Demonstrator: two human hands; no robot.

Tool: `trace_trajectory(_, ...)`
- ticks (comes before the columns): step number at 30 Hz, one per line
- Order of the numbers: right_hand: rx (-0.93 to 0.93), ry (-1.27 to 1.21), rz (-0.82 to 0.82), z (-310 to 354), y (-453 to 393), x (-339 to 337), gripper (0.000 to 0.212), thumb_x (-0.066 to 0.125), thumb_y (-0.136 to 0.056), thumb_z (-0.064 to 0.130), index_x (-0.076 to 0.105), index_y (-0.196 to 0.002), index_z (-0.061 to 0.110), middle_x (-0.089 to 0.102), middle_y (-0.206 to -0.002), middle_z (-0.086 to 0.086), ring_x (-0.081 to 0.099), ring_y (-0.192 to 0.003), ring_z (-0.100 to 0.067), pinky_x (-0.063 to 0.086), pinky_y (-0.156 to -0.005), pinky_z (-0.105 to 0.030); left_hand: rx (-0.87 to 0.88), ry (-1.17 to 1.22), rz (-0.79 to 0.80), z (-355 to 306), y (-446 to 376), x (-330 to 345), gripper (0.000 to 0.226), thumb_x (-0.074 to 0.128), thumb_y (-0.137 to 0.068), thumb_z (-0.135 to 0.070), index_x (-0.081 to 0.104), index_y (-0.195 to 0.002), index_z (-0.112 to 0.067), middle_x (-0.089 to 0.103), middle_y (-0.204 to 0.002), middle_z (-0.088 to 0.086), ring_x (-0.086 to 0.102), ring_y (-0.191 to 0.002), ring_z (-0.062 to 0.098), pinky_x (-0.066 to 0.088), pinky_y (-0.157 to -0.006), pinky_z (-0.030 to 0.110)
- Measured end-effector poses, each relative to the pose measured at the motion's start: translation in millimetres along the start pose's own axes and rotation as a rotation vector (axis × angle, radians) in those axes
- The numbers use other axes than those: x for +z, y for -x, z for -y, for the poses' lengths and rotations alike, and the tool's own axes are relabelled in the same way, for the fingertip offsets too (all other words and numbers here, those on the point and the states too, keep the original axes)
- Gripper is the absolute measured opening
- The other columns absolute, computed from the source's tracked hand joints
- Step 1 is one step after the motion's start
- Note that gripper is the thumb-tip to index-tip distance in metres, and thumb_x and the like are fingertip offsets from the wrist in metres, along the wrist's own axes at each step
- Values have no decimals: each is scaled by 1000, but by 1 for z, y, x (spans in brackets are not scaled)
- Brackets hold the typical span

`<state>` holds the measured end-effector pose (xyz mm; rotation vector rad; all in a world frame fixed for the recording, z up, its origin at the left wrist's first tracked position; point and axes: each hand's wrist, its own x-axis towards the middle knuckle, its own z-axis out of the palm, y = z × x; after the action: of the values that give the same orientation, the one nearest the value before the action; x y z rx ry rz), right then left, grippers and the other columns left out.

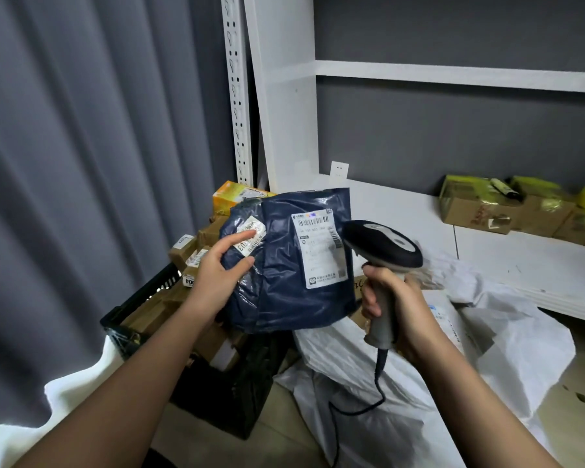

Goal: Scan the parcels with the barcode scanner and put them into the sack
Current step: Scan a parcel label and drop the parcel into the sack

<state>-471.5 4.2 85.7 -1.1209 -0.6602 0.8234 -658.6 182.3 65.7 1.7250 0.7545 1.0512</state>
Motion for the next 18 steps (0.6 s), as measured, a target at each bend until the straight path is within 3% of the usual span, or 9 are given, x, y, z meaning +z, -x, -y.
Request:
trace_trajectory(5,39,73,49,0,2,5,25,64,-75,23,47,-60,12,37,-49,-8,29,-39,-17,27,-46,-30,12,-16,-55,5,-6,2,42,65,-87,-1,65,-109,-37,59,-119,-25,52,-122,4,39,-110,35)
trace_trajectory(9,38,120,69,0,2,5,28,63,-75,23,44,-60,9,38,-46,-5,29,-40,-18,27,-45,-27,28,-16,-64,7,-9,4,39,64,-88,0,65,-113,-29,57,-116,-28,52,-120,1,39,-108,27)
trace_trajectory(16,39,190,60,0,4,2,25,62,-75,23,44,-65,8,39,-48,-6,30,-39,-16,30,-43,-27,27,-11,-77,8,-11,4,40,64,-88,-1,64,-113,-31,58,-118,-24,51,-121,2,38,-100,13)
trace_trajectory(18,47,186,55,0,5,2,25,62,-75,23,45,-65,9,38,-48,-6,30,-39,-16,30,-44,-26,20,-9,-76,8,-10,4,40,64,-88,-1,64,-113,-32,58,-119,-22,50,-121,2,38,-101,15)
